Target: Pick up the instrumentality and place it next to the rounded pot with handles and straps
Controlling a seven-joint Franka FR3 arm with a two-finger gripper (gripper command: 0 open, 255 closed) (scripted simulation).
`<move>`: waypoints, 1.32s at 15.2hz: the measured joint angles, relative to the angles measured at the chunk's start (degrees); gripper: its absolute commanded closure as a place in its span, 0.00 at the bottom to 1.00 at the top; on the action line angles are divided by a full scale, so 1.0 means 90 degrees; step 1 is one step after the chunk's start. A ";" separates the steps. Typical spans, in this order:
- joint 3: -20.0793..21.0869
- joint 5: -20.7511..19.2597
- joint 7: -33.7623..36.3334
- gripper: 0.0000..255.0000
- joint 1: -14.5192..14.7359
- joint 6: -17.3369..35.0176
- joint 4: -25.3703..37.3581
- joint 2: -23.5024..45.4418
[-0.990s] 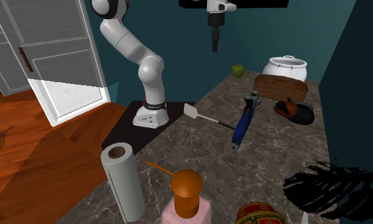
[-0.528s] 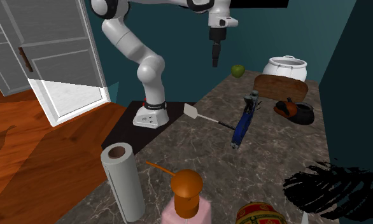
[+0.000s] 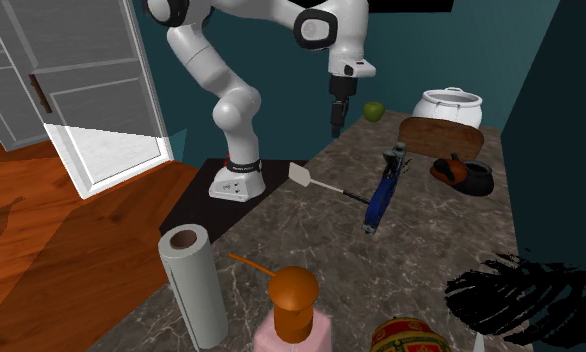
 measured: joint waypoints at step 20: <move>-0.1197 -0.0585 -0.0420 0.00 -0.0704 0.2396 -0.0665 0.1814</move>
